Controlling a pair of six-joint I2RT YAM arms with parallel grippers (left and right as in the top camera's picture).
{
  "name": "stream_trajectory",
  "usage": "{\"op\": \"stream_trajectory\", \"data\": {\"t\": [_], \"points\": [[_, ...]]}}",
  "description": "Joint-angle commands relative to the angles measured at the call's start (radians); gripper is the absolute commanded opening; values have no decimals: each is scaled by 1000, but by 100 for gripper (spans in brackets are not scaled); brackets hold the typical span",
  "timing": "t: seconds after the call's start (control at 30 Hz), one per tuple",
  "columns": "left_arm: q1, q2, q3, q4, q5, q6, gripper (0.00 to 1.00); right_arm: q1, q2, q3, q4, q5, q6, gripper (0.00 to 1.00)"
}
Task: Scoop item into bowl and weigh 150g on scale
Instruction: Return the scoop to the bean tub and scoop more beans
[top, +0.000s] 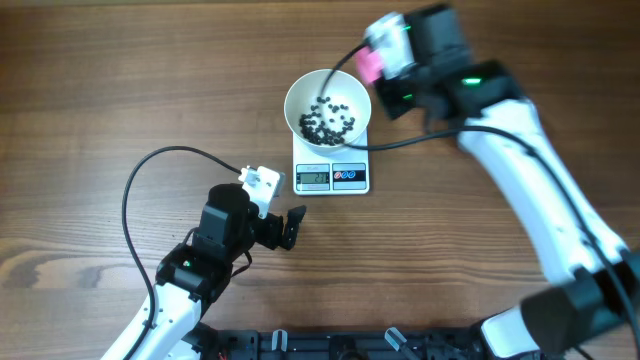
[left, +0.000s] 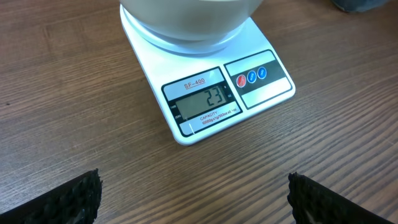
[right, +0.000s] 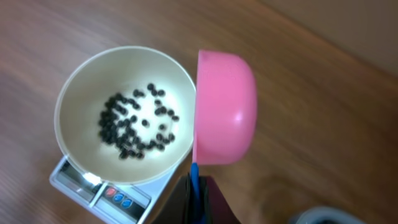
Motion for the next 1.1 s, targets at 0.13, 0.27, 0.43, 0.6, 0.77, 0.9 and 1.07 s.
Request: {"op": "stream_trajectory", "data": {"t": [0.13, 0.27, 0.43, 0.6, 0.77, 0.9, 1.07], "points": [[4, -8, -3, -1, -10, -10, 100, -371, -104, 1, -271, 142, 47, 4], [4, -8, -3, -1, -10, -10, 100, -411, 21, -13, -312, 229, 51, 4], [4, -8, -3, -1, -10, -10, 100, -411, 162, -13, -342, 291, 71, 4], [4, -8, -3, -1, -10, -11, 100, -411, 214, -14, -278, 385, 97, 4], [4, -8, -3, -1, -10, -10, 100, -411, 274, -14, -259, 424, 92, 4], [4, -8, -3, -1, -10, -10, 100, -411, 307, -14, -263, 343, 67, 4], [4, -8, -3, -1, -10, -10, 100, -425, 307, -14, -278, 116, 16, 4]]}}
